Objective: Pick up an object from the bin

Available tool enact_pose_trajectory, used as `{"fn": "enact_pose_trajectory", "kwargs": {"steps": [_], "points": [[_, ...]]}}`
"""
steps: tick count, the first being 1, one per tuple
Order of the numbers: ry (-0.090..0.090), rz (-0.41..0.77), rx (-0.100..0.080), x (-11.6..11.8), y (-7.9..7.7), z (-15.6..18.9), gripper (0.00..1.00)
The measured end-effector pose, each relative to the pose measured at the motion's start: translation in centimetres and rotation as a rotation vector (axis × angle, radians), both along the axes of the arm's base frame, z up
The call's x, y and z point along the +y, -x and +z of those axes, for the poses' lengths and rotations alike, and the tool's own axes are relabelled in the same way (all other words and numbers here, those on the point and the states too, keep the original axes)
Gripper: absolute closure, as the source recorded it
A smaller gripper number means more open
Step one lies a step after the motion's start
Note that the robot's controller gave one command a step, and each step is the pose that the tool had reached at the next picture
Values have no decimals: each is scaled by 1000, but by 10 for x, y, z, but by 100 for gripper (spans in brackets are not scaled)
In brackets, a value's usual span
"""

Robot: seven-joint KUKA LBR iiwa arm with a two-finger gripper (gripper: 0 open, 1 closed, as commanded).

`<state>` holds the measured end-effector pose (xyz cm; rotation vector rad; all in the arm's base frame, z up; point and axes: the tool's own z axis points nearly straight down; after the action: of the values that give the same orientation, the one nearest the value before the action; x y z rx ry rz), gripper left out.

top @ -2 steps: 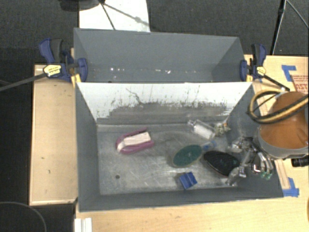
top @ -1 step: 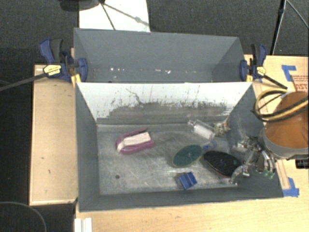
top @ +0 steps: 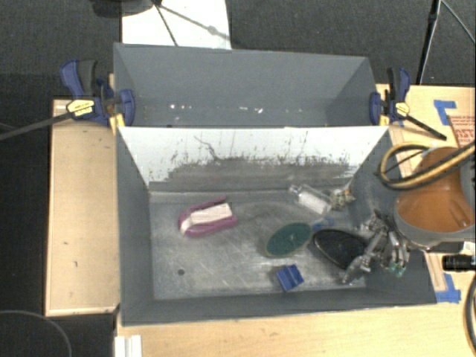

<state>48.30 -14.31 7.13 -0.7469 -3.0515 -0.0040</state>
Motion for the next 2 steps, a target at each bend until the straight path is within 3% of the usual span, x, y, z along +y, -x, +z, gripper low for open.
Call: {"fn": "enact_pose_trajectory", "kwargs": {"steps": [1,2], "points": [[2,8,0,0,0,1,0],[5,12,-7,-1,-2,2,100]]}}
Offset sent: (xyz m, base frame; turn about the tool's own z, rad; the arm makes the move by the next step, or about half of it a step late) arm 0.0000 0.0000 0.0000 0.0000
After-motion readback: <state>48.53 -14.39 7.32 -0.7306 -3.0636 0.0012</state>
